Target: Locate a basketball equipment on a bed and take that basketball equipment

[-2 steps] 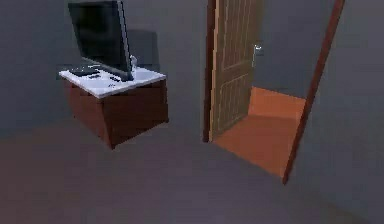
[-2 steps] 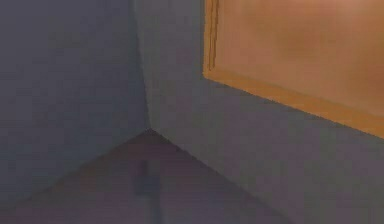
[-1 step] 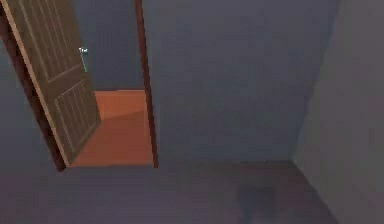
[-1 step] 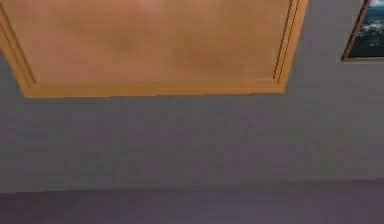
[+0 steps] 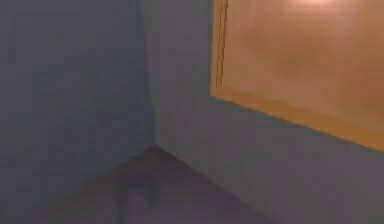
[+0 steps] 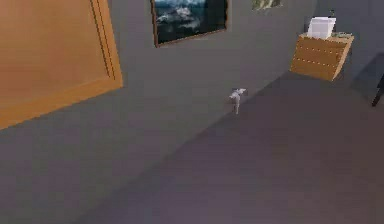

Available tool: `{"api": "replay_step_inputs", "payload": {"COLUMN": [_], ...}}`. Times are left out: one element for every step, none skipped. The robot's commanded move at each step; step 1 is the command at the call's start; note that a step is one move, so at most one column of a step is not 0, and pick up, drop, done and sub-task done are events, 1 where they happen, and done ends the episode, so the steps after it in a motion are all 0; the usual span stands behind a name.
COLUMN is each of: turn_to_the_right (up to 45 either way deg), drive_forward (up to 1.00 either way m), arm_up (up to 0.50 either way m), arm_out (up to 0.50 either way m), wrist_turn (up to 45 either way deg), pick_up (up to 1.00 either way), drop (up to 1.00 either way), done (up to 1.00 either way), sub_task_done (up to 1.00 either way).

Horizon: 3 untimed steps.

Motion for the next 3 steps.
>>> {"api": "replay_step_inputs", "payload": {"turn_to_the_right": [42.0,0.0,-45.0], "drive_forward": [0.0,0.2,0.0], "arm_up": [0.0,0.0,0.0], "arm_out": [0.0,0.0,0.0], "wrist_turn": [0.0,0.0,0.0], "pick_up": [0.0,0.0,0.0], "drop": [0.0,0.0,0.0], "done": [0.0,0.0,0.0], "sub_task_done": [0.0,0.0,0.0]}}
